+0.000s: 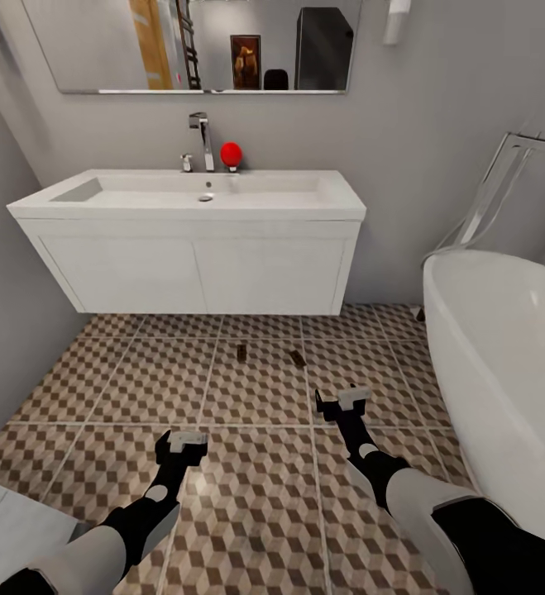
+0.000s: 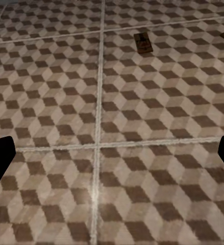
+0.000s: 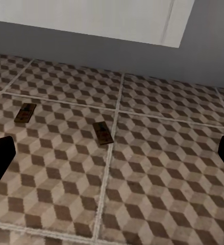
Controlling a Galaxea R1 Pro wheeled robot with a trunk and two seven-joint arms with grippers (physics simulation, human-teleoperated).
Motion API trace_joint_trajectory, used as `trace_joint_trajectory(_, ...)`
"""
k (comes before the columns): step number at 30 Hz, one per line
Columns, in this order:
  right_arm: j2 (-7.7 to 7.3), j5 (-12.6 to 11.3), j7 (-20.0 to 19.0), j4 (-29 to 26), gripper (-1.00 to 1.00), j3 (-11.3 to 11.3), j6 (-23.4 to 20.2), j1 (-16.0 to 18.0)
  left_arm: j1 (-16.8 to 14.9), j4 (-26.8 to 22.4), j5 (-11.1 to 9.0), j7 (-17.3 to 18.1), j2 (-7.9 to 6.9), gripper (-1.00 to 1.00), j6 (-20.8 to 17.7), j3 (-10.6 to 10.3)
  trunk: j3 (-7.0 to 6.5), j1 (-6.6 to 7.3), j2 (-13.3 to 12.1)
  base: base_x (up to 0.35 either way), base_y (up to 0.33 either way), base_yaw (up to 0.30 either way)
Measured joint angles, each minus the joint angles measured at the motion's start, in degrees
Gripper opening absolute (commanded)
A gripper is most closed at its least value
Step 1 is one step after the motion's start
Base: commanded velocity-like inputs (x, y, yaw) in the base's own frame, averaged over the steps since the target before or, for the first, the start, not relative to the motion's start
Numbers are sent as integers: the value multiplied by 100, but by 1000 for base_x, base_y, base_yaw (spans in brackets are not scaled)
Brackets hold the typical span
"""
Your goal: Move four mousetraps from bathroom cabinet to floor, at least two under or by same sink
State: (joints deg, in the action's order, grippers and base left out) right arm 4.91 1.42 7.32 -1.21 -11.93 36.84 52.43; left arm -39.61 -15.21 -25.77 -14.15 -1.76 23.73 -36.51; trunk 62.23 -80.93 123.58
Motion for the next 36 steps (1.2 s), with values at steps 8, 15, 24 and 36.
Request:
trace_joint_trajectory(8, 0, 0, 0, 0, 100, 0, 1, 0, 0, 5, -1, 0, 4, 100, 0, 0, -144, 176, -321, 0, 0, 0)
trace_joint_trajectory(15, 0, 0, 0, 0, 100, 0, 0, 0, 0, 5, -3, 0, 5, 100, 0, 0, -269, 330, -602, 0, 0, 0)
trace_joint_trajectory(24, 0, 0, -1, 0, 100, 0, 0, 0, 0, 40, 0, 3, 9, 100, 0, 0, -431, 527, -963, 0, 0, 0)
trace_joint_trajectory(36, 0, 0, -1, 0, 100, 0, 0, 0, 0, 57, 1, 3, 13, 100, 0, 0, -646, 791, -1444, 0, 0, 0)
